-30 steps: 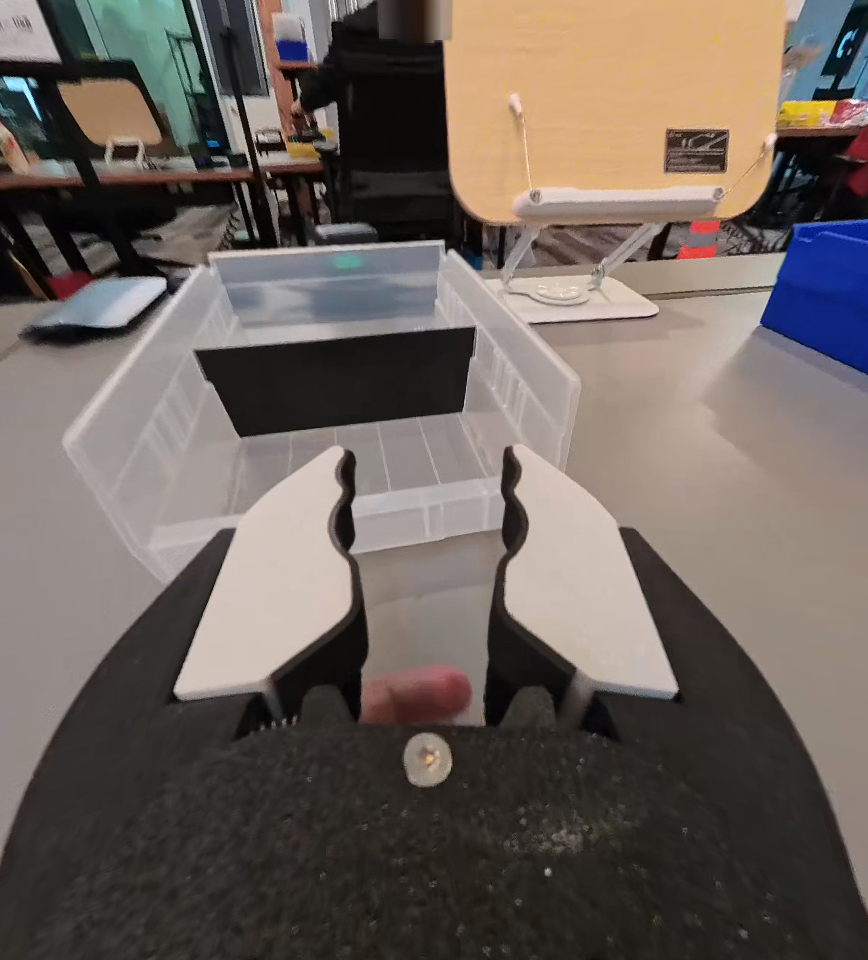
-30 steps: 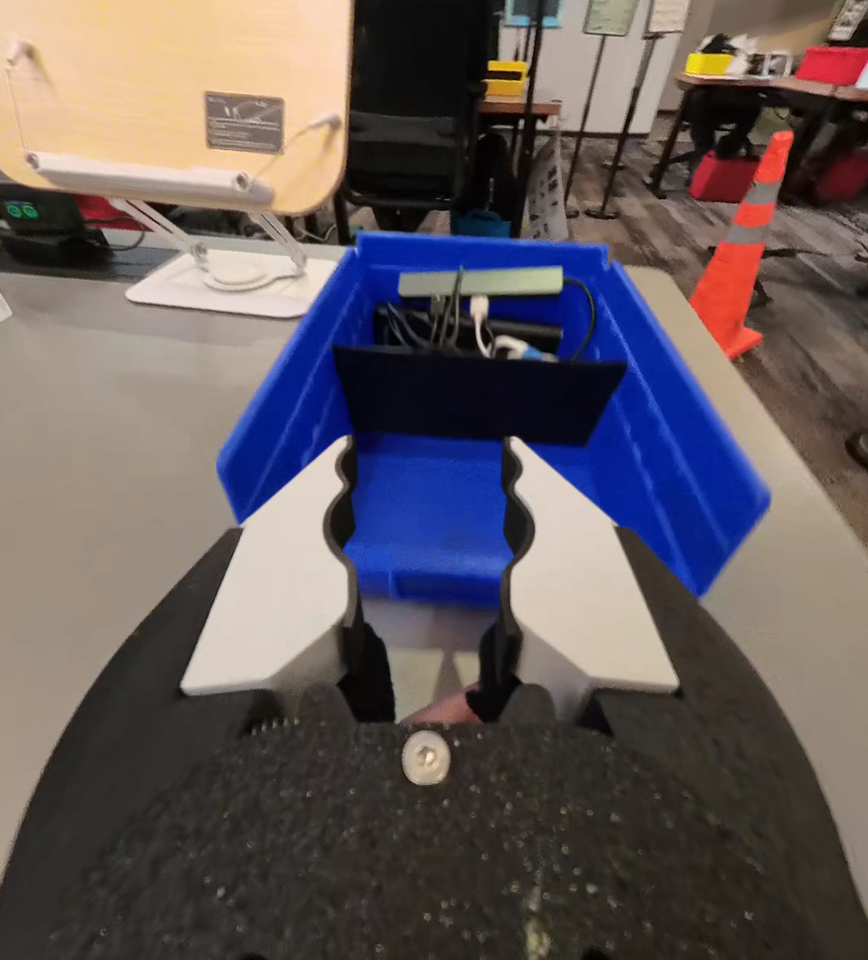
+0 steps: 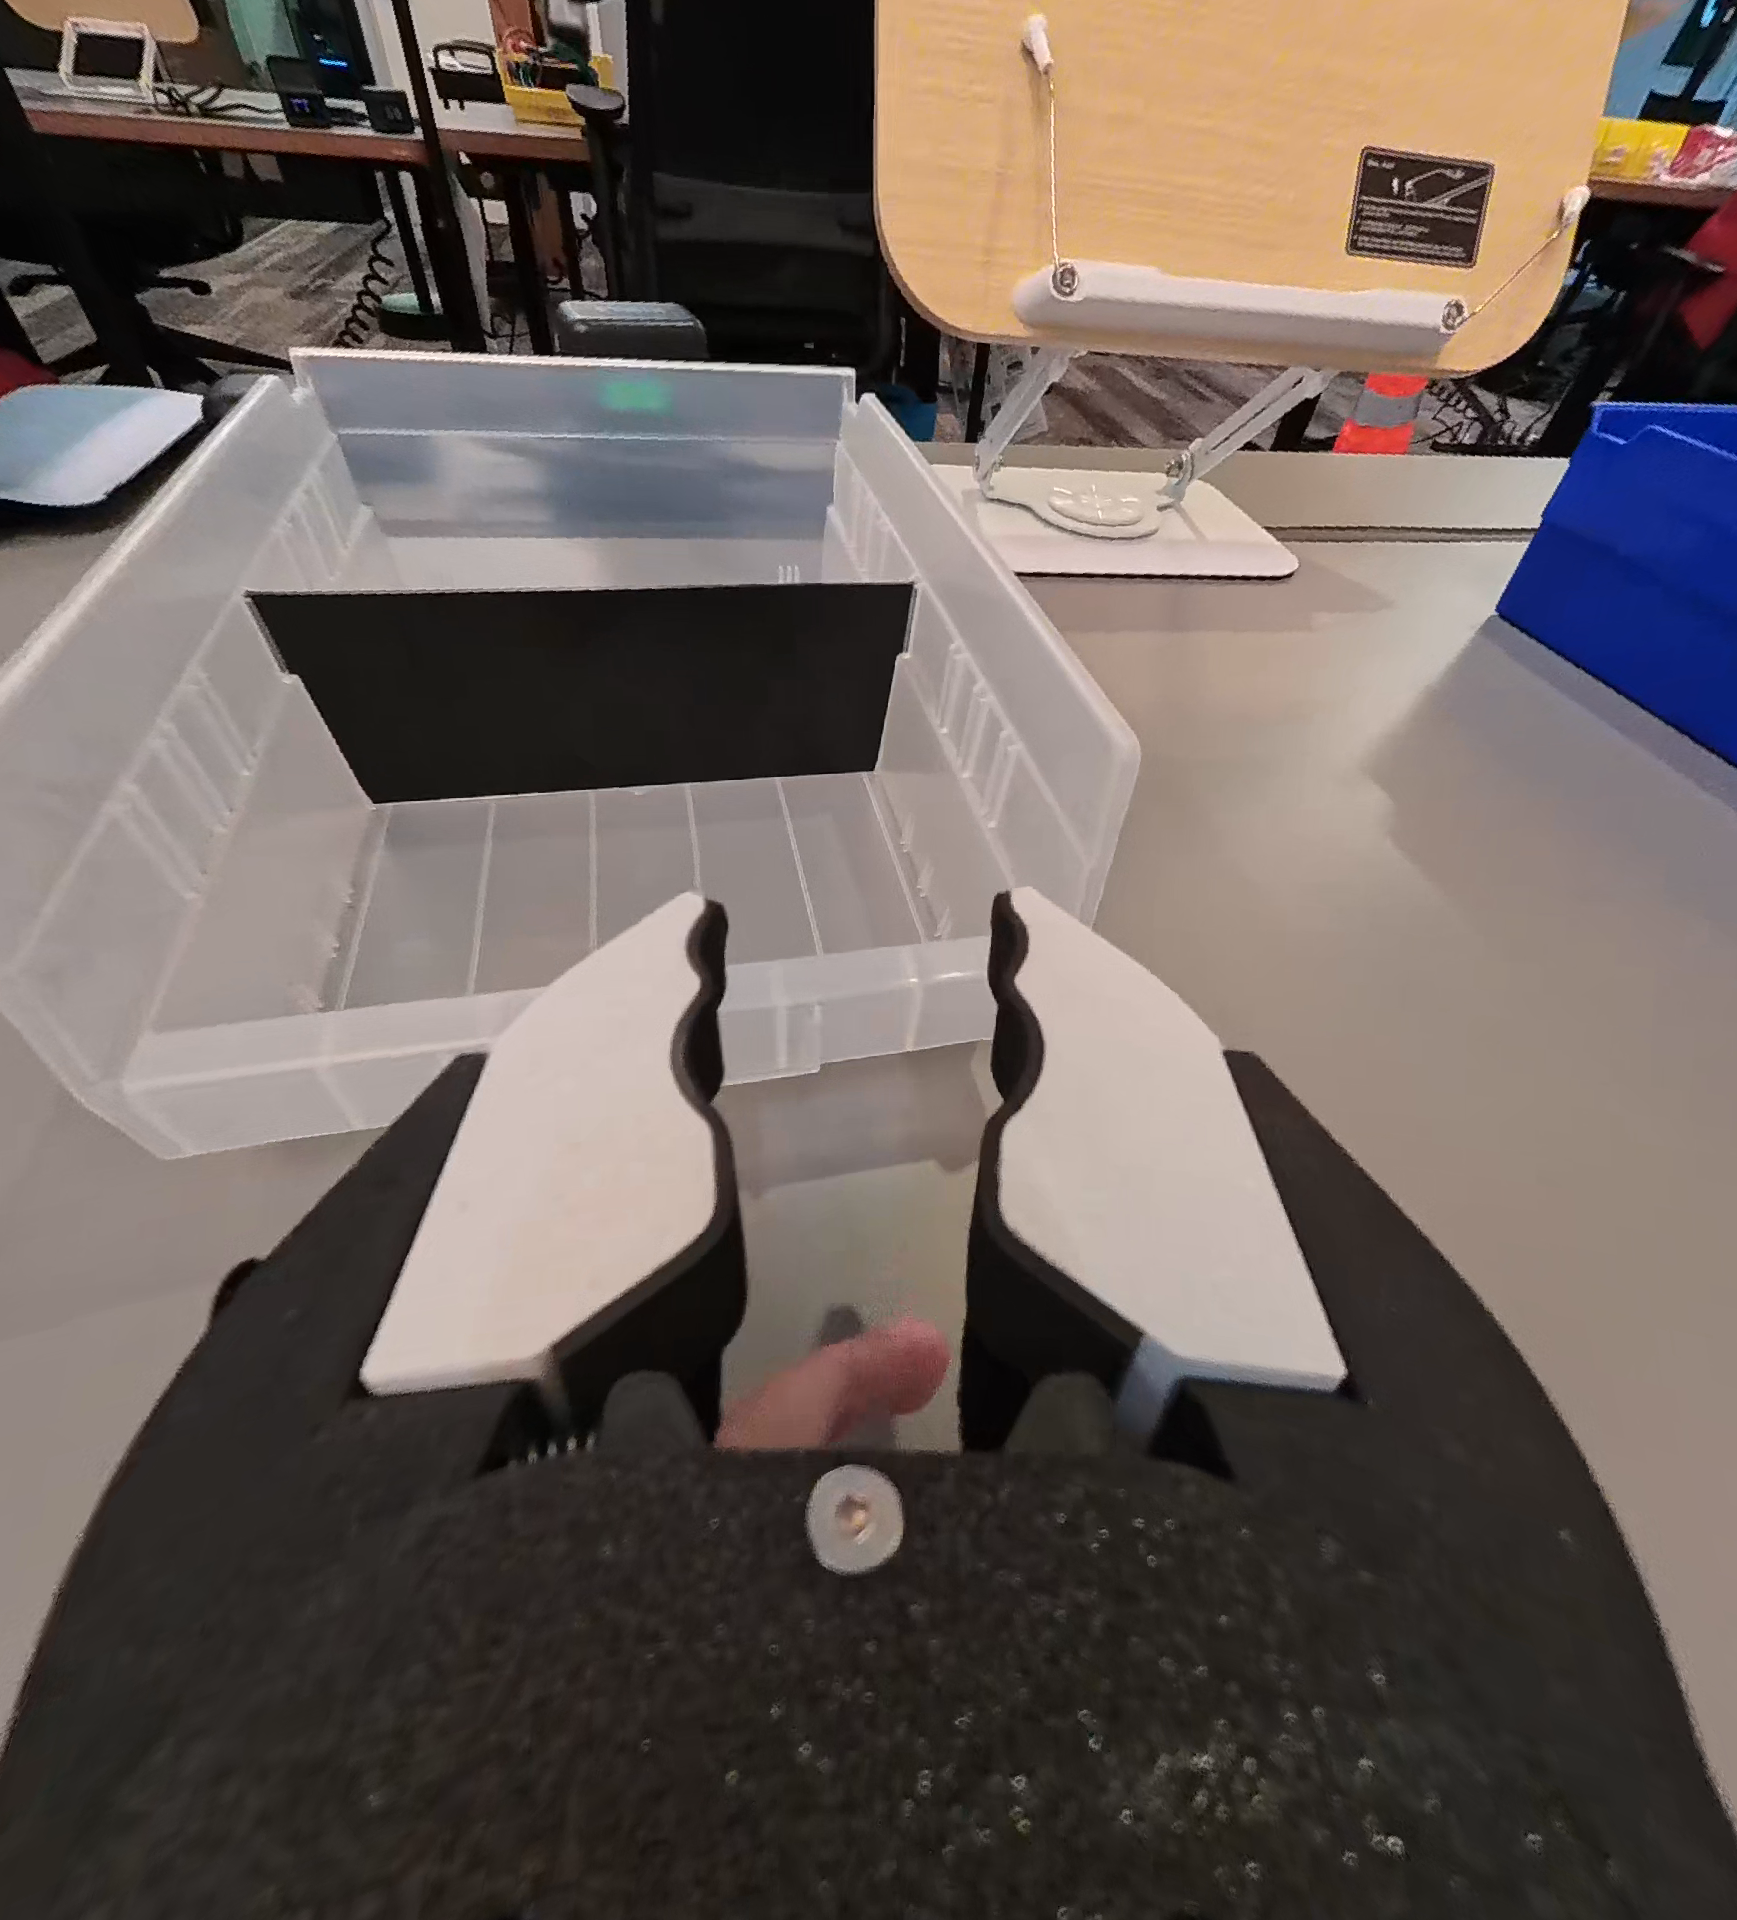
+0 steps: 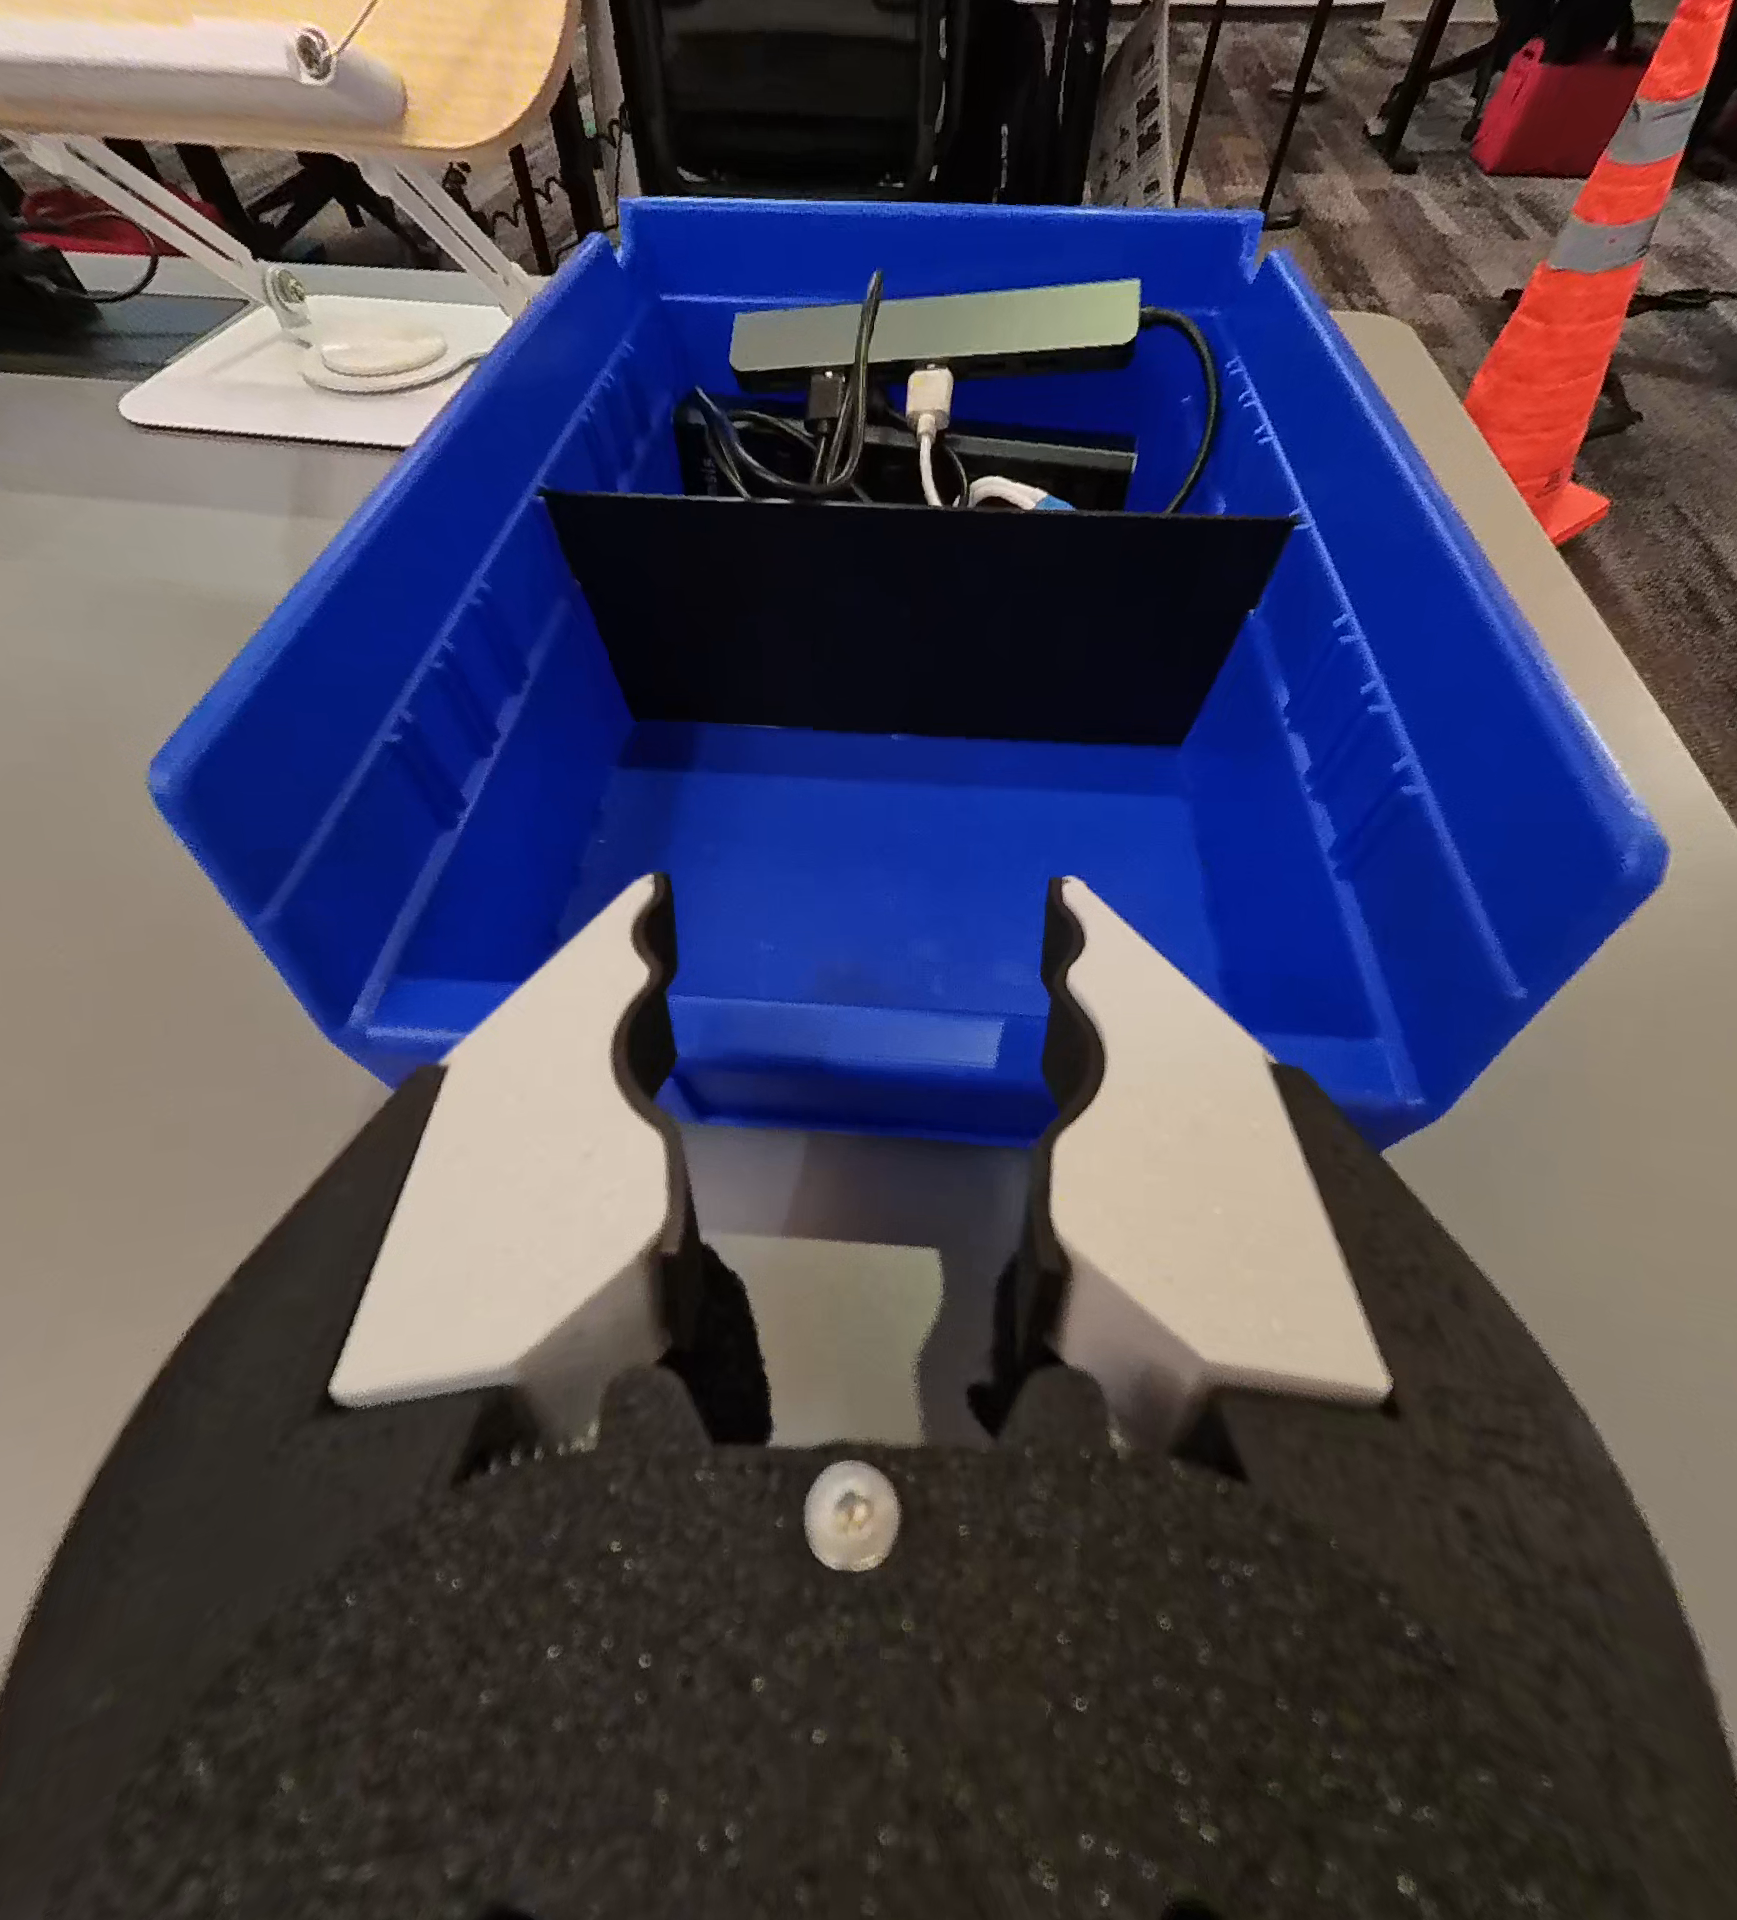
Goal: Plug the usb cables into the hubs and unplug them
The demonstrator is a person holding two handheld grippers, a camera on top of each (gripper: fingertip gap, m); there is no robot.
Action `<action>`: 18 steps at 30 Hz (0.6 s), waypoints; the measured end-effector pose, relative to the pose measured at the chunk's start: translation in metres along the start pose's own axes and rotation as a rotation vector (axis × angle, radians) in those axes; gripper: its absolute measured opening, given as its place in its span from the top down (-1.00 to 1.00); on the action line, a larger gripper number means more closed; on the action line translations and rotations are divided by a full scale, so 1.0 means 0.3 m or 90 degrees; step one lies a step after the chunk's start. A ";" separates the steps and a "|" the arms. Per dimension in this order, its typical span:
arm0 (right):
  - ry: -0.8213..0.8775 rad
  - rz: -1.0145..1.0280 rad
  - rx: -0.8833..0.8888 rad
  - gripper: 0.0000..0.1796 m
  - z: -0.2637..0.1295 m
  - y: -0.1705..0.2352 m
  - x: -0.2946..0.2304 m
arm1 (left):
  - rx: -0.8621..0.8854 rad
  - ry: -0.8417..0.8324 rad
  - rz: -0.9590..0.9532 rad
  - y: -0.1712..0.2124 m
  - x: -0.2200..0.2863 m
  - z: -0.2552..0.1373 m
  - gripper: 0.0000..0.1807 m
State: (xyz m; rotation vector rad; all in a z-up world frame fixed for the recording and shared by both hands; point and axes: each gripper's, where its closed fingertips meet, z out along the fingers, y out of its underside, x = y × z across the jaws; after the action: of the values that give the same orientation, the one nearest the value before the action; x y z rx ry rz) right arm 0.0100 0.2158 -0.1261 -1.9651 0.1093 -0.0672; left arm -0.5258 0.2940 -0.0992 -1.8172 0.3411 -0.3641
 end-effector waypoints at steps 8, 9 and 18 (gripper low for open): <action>-0.190 -0.091 0.114 0.27 -0.100 -0.109 -0.250 | 0.009 -0.002 0.036 0.000 0.032 0.000 0.30; -0.199 -0.099 0.099 0.26 -0.093 -0.096 -0.289 | 0.013 0.004 0.039 0.000 0.044 0.004 0.27; -0.197 -0.105 0.023 0.21 0.008 -0.061 -0.503 | 0.046 0.038 0.137 -0.015 0.224 0.000 0.13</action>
State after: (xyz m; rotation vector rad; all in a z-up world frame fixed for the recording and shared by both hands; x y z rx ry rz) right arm -0.1390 0.2413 -0.1094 -1.9220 -0.2544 0.1267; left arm -0.4647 0.2675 -0.0901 -1.6829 0.5529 -0.2765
